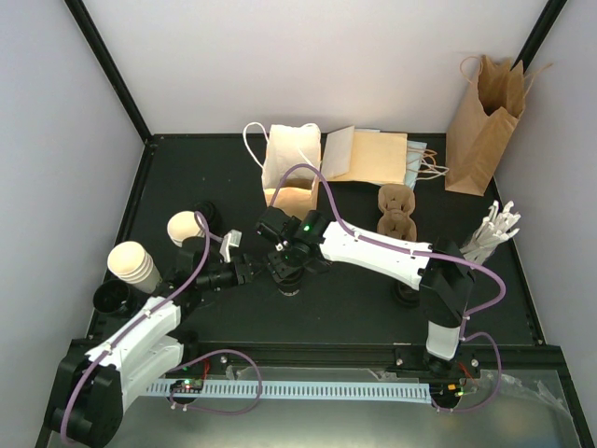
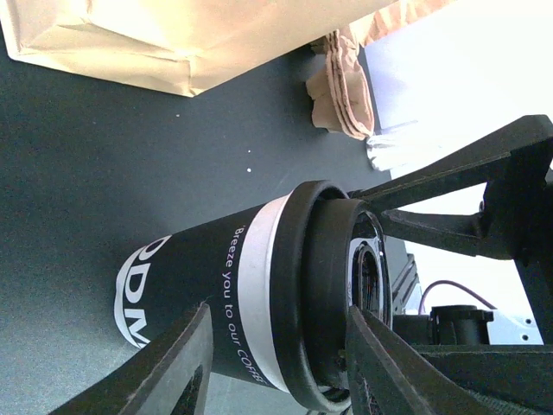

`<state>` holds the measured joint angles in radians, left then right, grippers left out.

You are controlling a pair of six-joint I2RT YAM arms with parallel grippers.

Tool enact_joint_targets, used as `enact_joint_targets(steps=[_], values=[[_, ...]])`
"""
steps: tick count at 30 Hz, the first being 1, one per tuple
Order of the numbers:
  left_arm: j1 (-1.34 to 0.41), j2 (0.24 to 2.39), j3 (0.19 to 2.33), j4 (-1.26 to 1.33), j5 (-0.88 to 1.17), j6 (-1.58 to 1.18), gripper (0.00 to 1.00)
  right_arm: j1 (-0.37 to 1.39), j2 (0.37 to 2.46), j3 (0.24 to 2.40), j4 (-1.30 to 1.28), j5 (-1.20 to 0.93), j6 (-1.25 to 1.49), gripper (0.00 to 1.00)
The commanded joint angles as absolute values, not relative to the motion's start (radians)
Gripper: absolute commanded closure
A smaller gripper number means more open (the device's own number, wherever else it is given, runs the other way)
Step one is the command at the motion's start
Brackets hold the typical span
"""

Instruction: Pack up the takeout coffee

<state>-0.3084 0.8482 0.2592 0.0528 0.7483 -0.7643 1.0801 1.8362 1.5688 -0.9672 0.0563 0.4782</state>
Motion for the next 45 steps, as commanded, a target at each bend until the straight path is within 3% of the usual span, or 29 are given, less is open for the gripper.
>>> enact_joint_targets(steps=[1, 5, 10, 16, 28, 45], values=[[-0.307, 0.857, 0.256, 0.116, 0.783, -0.774, 0.53, 1.074, 1.899, 1.534, -1.029, 0.035, 0.468, 0.31], [-0.307, 0.876, 0.258, 0.112, 0.780, -0.772, 0.53, 1.074, 1.899, 1.534, -1.028, 0.036, 0.468, 0.31], [-0.304, 0.793, 0.272, 0.007, 0.692, -0.754, 0.63, 1.074, 1.898, 1.533, -1.031, 0.041, 0.470, 0.31], [-0.301, 0.616, 0.232, -0.020, 0.590, -0.771, 0.58, 1.074, 1.893, 1.532, -1.030, 0.041, 0.469, 0.31], [-0.301, 0.885, 0.258, 0.129, 0.805, -0.772, 0.60, 1.074, 1.893, 1.533, -1.029, 0.036, 0.466, 0.31], [-0.299, 0.875, 0.242, 0.158, 0.796, -0.781, 0.58, 1.074, 1.895, 1.541, -1.031, 0.024, 0.455, 0.32]])
